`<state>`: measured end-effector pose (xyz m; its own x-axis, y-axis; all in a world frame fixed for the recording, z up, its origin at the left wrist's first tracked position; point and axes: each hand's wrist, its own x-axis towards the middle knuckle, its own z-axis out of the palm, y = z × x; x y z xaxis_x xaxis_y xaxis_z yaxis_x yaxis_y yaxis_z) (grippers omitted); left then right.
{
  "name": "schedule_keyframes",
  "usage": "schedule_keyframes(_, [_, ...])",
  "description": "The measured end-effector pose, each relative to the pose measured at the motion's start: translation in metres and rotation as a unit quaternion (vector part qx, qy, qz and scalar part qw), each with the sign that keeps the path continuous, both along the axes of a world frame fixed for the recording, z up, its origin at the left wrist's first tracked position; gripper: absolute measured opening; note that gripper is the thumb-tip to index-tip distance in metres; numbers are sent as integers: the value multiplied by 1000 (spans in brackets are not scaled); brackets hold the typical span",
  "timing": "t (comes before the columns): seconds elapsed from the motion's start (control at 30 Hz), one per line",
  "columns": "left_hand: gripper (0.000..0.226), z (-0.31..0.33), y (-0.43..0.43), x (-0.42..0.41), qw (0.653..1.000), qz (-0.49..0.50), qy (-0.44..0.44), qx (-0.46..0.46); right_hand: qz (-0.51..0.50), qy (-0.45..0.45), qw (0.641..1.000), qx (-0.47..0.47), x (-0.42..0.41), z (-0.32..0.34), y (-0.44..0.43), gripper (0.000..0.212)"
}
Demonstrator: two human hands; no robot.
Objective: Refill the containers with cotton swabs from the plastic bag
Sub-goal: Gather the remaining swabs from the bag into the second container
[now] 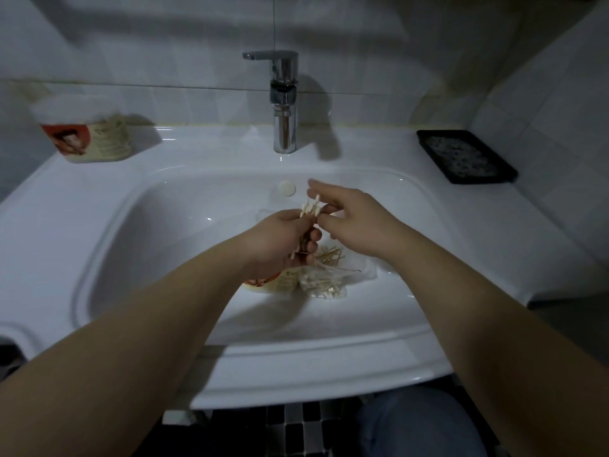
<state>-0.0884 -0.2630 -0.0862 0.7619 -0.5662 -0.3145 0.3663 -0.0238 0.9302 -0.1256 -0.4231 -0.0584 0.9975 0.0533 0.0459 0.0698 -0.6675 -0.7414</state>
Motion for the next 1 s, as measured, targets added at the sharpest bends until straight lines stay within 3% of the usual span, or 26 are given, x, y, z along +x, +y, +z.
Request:
schedule_keyframes(0.13, [23,1,1,-1,1000,0,8,-8,32,29,998,-38,-1,0,1,56])
schedule_keyframes(0.27, [25,9,3,-3,999,15,29,-36,93,12,993,-69,-4,-5,4,105])
schedule_keyframes(0.33, [24,12,3,-2,998,16,34,-46,103,-34,985,-131,0,-10,7,112])
schedule_keyframes(0.47, [24,11,1,-4,997,20,53,-58,73,-87,978,-174,3,-4,11,81])
schedule_keyframes(0.67, [19,11,2,-3,996,3,56,-65,83,-84,984,-137,-2,-1,13,81])
schedule_keyframes(0.77, [20,11,-1,-2,997,42,53,-45,63,-57,993,-79,-1,-2,9,81])
schedule_keyframes(0.83, [17,7,-1,3,995,98,33,6,23,-35,998,-39,0,-2,6,61])
schedule_keyframes(0.93, [16,3,4,8,988,144,22,44,-5,15,992,-129,1,-3,-1,18])
schedule_keyframes(1.0, [16,1,6,10,987,150,-7,61,25,74,973,-219,2,-10,-3,24])
